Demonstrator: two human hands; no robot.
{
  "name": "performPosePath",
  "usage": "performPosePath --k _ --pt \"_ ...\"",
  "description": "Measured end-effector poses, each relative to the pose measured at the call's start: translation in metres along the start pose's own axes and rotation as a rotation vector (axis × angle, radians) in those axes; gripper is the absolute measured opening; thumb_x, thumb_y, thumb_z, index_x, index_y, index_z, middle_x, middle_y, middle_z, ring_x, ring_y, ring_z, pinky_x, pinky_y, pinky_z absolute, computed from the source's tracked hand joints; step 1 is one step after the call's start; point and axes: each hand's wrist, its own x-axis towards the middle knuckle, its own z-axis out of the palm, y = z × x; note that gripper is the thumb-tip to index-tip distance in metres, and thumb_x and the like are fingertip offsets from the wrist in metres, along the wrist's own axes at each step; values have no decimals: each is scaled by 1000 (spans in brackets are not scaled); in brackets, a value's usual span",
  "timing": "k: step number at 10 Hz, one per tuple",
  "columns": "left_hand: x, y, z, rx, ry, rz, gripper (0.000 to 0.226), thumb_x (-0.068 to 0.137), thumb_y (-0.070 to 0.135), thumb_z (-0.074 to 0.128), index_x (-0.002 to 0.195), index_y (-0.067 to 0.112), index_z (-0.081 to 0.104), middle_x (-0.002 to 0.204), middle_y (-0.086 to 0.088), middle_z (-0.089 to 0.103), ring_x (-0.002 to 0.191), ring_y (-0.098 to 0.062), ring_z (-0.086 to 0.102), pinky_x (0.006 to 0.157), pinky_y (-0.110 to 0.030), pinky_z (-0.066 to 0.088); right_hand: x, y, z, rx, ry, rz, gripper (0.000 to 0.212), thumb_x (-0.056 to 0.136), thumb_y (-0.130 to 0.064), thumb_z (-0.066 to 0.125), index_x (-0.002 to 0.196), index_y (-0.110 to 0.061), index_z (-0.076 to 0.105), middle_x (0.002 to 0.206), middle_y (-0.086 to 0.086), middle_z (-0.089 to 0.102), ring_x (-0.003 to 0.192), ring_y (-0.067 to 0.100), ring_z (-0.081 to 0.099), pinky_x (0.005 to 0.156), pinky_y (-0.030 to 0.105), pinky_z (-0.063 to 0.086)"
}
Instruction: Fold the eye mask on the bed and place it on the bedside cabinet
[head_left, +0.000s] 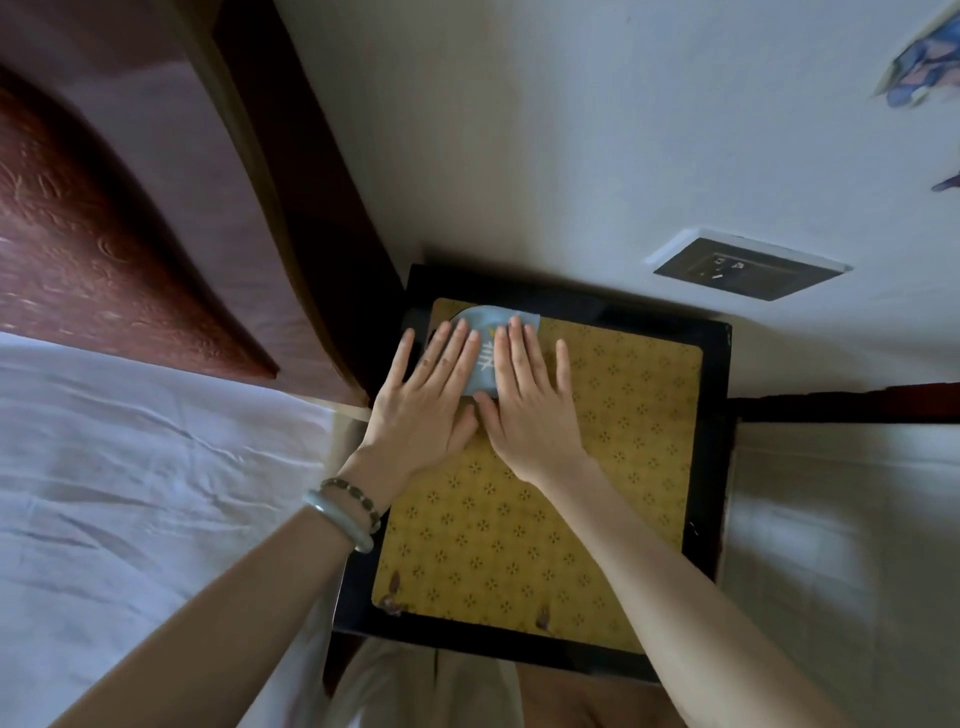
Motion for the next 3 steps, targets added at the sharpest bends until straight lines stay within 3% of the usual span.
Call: performPosePath --k 1,3 --pt "1 1 -5 31 -46 -9 62 95 40 26 146 5 23 153 -13 30 142 -24 25 117 -49 12 1 -1 -3 -24 -55 13 67 95 -48 14 145 -4 11 155 17 17 144 27 10 115 51 3" --pt "1 4 -42 138 -236 9 67 97 47 15 148 7 -3 160 -9 2 147 -20 -3 113 -44 -14 -1 -3 -39 0 -193 -24 69 94 -52 14 146 -13 -10 157 13 -8 143 26 -13 112 45 -10"
